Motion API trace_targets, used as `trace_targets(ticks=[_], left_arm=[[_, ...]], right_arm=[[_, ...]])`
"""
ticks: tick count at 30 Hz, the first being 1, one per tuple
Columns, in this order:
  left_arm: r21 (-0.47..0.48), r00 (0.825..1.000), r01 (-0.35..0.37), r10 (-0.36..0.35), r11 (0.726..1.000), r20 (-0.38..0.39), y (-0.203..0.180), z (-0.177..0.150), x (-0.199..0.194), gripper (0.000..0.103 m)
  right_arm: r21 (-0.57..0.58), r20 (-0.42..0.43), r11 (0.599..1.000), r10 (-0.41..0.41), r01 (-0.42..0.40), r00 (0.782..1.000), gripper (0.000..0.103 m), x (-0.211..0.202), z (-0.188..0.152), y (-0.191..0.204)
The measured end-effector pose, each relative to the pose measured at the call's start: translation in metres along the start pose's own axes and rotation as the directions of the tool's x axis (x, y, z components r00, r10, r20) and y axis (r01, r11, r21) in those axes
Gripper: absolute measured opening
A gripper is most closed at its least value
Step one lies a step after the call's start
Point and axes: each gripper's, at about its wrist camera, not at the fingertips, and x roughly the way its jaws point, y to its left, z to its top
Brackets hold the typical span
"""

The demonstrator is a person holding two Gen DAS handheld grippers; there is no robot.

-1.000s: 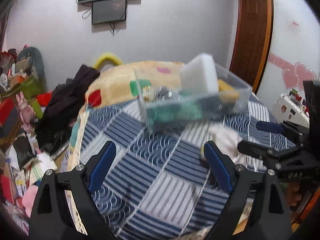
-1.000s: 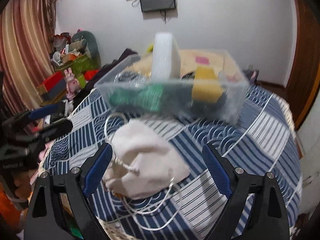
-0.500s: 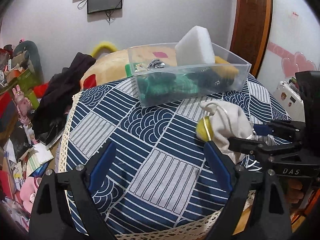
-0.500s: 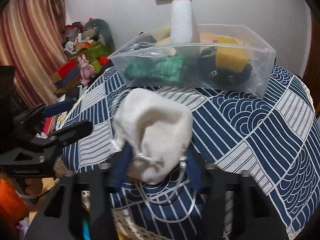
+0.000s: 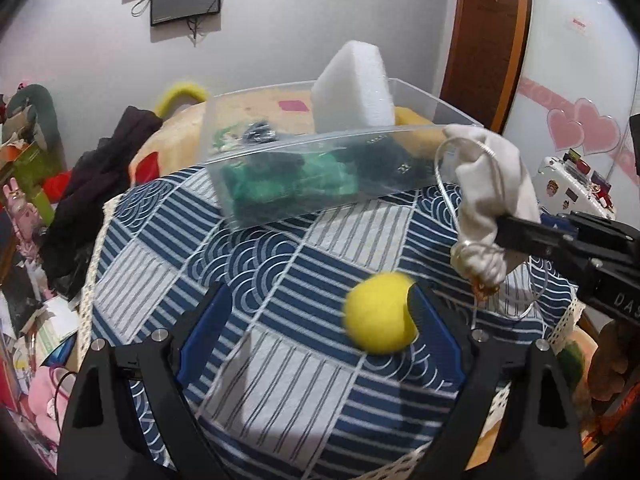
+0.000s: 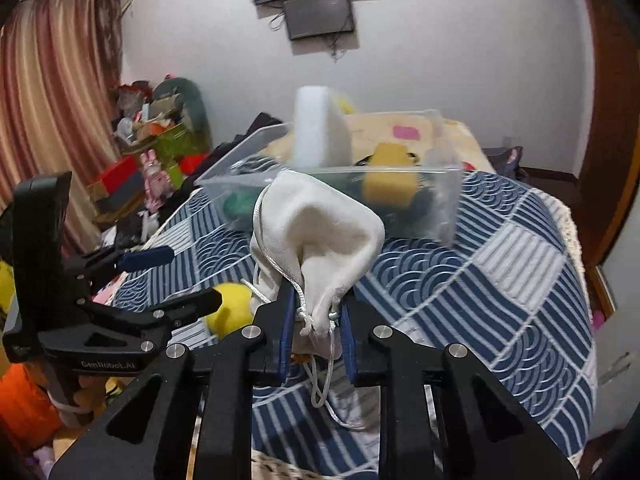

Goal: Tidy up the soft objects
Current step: 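Grasp the white drawstring pouch with the right tool while the left tool grasps the yellow ball, then place the pouch into the box with the right tool while the left tool drops the yellow ball in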

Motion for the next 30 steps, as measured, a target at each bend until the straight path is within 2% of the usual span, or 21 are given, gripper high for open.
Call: trace_targets(ticks=[3, 5, 7, 9, 11, 20, 30], left_arm=[[0.008, 0.999, 0.029, -0.029, 1.0, -0.022, -0.008, 0.002, 0.012, 0.09], [0.021, 0.998, 0.044, -0.043, 0.999, -0.042, -0.013, -0.001, 0.02, 0.084], [0.041, 0.997, 0.055, -0.052, 0.998, -0.056, -0.019, -0.005, 0.025, 0.061], [0.055, 0.995, 0.074, -0.069, 0.996, -0.075, -0.024, -0.009, 0.029, 0.043], [0.054, 0.992, 0.098, -0.093, 0.994, -0.082, -0.025, -0.011, 0.029, 0.043], [0.059, 0.997, 0.072, -0.073, 0.996, 0.008, -0.022, 0.001, 0.004, 0.043], [0.024, 0.987, 0.029, -0.033, 0.999, 0.155, -0.002, 0.041, -0.031, 0.043]], right_arm=[[0.025, -0.006, 1.0, -0.009, 0.009, 1.0, 0.018, 0.0, -0.002, -0.006], [0.035, -0.016, 0.999, -0.011, 0.012, 1.0, 0.018, 0.003, -0.003, -0.008], [0.035, -0.021, 0.999, -0.012, 0.013, 1.0, 0.018, 0.006, -0.003, -0.006], [0.034, -0.025, 0.999, -0.008, 0.008, 1.0, 0.018, 0.006, -0.004, -0.007], [0.026, -0.029, 1.0, -0.01, 0.011, 1.0, 0.019, 0.007, -0.003, -0.004], [0.007, 0.003, 0.999, -0.035, 0.034, 0.999, 0.019, -0.003, 0.008, -0.002], [-0.011, 0.116, 0.996, -0.084, 0.085, 0.99, 0.019, -0.02, 0.047, -0.006]])
